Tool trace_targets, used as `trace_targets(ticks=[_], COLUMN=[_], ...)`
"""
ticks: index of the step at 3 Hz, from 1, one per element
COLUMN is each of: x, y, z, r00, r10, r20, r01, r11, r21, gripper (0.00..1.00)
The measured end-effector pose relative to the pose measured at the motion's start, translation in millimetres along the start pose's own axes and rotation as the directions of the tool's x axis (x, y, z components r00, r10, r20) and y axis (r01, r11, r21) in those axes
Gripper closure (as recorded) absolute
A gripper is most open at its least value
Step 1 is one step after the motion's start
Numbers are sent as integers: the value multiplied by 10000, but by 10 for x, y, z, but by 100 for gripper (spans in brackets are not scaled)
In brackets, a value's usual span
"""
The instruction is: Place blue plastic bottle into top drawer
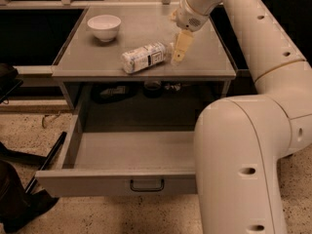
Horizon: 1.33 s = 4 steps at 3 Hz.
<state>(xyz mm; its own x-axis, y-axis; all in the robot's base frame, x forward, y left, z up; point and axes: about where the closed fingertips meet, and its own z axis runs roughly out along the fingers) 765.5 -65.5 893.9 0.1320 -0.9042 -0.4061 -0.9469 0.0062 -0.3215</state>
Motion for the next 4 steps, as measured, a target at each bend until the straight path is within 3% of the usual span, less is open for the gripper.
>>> trace_targets(ticks=[1,3,4], x=[0,-310,-317], y=[0,-39,-76], z=[1,697,736], r00=[10000,9966,9966], r10=[0,-656,-633], r20=[0,494,531], r01=[0,696,670], r11=[10000,9941,9952], r21=[-1,-827,-717], gripper=[0,0,18])
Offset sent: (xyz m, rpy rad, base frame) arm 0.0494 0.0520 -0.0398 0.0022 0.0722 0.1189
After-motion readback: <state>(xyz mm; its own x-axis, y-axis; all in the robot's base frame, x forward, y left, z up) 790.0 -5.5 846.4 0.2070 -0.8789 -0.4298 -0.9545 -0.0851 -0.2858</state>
